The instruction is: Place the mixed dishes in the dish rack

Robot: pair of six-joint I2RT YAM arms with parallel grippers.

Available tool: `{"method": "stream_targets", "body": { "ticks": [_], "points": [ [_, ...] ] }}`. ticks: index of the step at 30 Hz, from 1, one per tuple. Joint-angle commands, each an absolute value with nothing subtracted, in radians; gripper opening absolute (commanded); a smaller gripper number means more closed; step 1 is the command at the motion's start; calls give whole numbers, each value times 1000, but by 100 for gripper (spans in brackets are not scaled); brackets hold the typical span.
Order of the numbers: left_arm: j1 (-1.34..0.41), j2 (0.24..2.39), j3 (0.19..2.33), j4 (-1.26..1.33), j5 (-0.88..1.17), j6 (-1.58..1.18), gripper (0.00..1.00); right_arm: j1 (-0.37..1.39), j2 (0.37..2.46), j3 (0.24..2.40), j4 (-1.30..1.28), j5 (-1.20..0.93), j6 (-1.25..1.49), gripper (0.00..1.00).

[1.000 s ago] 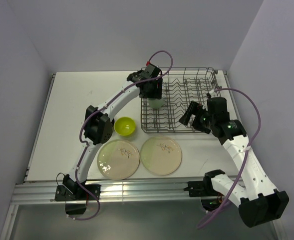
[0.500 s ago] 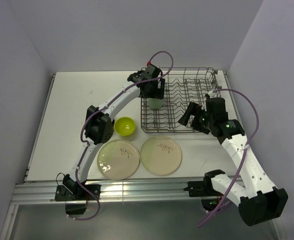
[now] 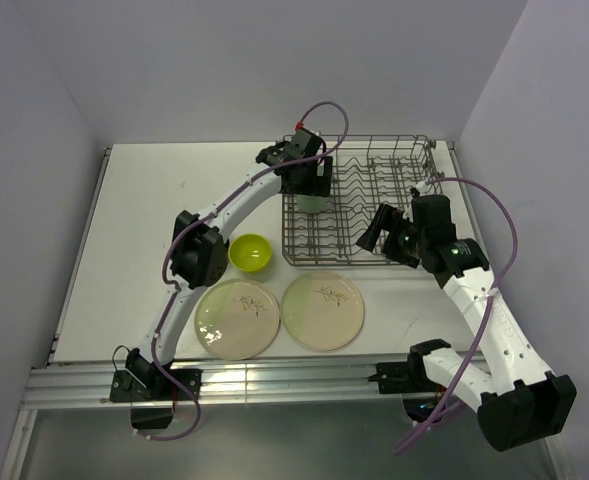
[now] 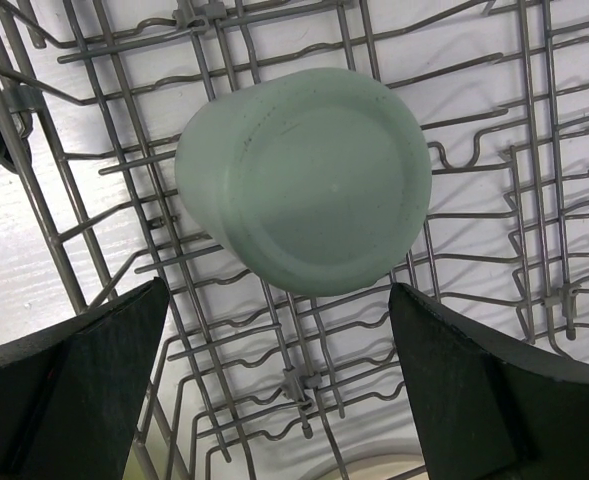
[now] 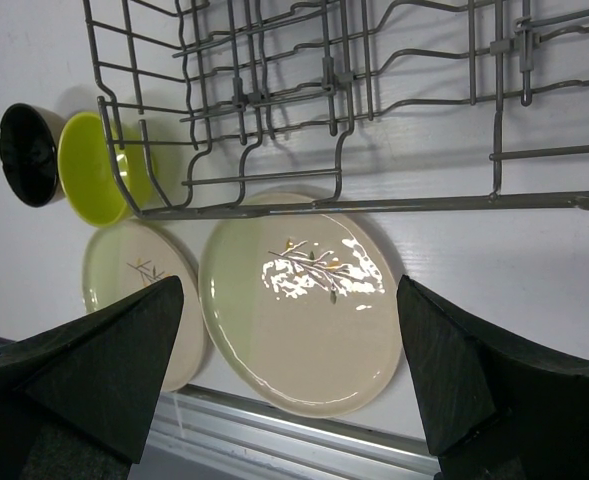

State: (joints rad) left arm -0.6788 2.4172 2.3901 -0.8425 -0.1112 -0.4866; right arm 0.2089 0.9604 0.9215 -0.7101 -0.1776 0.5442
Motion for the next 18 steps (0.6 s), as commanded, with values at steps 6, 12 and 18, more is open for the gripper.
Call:
{"method": "stream_targets", "body": {
  "ticks": [6,12,18],
  "points": [
    [-684,2225,2278,-812,-178,-482,99,216,963,916,-669,-192,535,94],
    [-696,1999,2016,-730,-190,-497,99,296,956,937,-690,-114,555,94],
    [-736,1827,1893,-713,-216,-523,99,426,968,963,-693,-38,607,93]
  ]
}}
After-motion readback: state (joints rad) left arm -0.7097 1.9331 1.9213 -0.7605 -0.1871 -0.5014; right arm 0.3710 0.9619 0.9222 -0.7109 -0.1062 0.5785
